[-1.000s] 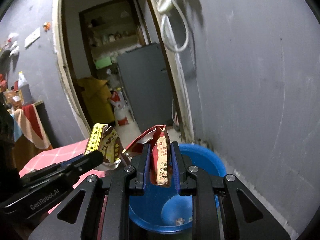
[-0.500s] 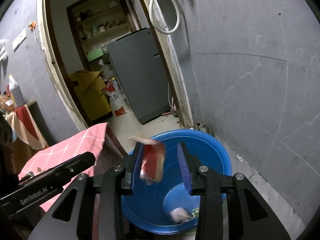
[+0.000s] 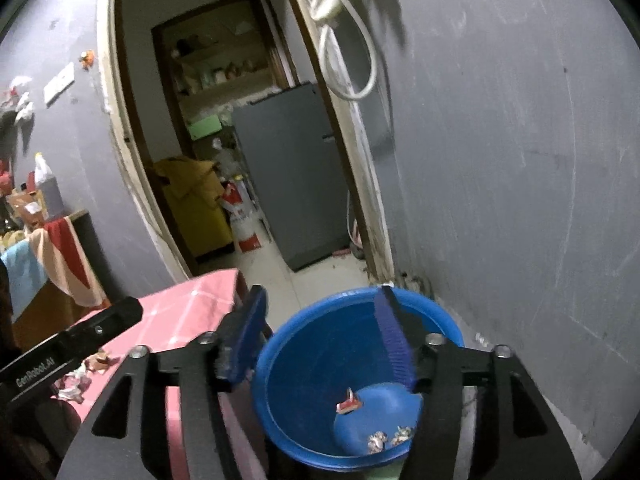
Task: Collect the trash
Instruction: 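Carry both wrappers over the blue basin and open both grippers to drop them, then move both open tools back over the remaining trash on the table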
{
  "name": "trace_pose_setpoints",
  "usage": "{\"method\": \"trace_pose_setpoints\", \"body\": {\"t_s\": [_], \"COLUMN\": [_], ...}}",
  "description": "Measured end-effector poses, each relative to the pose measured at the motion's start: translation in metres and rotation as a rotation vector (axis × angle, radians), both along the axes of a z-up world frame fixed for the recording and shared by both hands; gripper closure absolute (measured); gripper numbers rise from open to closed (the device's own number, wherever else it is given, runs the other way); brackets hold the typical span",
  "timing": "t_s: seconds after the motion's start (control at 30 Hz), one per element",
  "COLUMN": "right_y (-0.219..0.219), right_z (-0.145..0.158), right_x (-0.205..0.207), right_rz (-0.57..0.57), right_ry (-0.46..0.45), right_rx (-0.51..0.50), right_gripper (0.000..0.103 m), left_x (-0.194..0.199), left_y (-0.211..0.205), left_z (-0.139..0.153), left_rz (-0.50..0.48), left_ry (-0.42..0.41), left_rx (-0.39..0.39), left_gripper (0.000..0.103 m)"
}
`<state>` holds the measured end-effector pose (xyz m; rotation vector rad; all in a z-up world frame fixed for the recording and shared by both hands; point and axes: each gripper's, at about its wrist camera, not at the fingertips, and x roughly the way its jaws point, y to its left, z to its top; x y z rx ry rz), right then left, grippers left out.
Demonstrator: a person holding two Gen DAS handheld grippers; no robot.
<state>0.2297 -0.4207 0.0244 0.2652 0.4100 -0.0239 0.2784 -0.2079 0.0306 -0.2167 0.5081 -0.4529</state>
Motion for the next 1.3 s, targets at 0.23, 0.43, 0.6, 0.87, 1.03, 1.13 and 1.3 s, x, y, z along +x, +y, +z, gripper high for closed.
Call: {"method": "trace_pose_setpoints", "body": {"t_s": [0.23,0.43,0.6,0.87,1.03,1.13,1.3], "right_y": [0.029,0.059,0.086,0.131,0.159,0.173,0.194], "right_z": [0.031,0.048,0.058,0.067,0.067,0.064,0.056], "right_x": [-0.019,-0.034,-0.046,-0.065,-0.068,-0.068,-0.066], "right_rz": [0.039,0.089,0.134,0.201,0.250,0.278,0.330], "right_ry": [-0.126,-0.219,-0.276,-0.373,-0.390,-0.387,-0.359], "right_rx": [-0.043,-0.064,-0.083,-0.136,-0.148,-0.145,-0.147], "right_gripper": [0.007,0.000,0.000,0.000,0.000,0.000,0.000], "left_x": [-0.027,-0.057,-0.080,-0.109,-0.121,-0.130,-0.147], "left_y": [0.044,0.081,0.104,0.143,0.168,0.184,0.210], "left_z": [0.029,0.045,0.054,0.053,0.048,0.043,0.027], "left_rz": [0.086,0.158,0.208,0.299,0.355,0.388,0.433], "left_ry": [-0.103,-0.203,-0.260,-0.316,-0.325,-0.325,-0.317], "left_rx": [-0.011,-0.018,0.012,0.044,0.066,0.085,0.104], "left_gripper": [0.019,0.004,0.004,0.003,0.003,0.003,0.003]}}
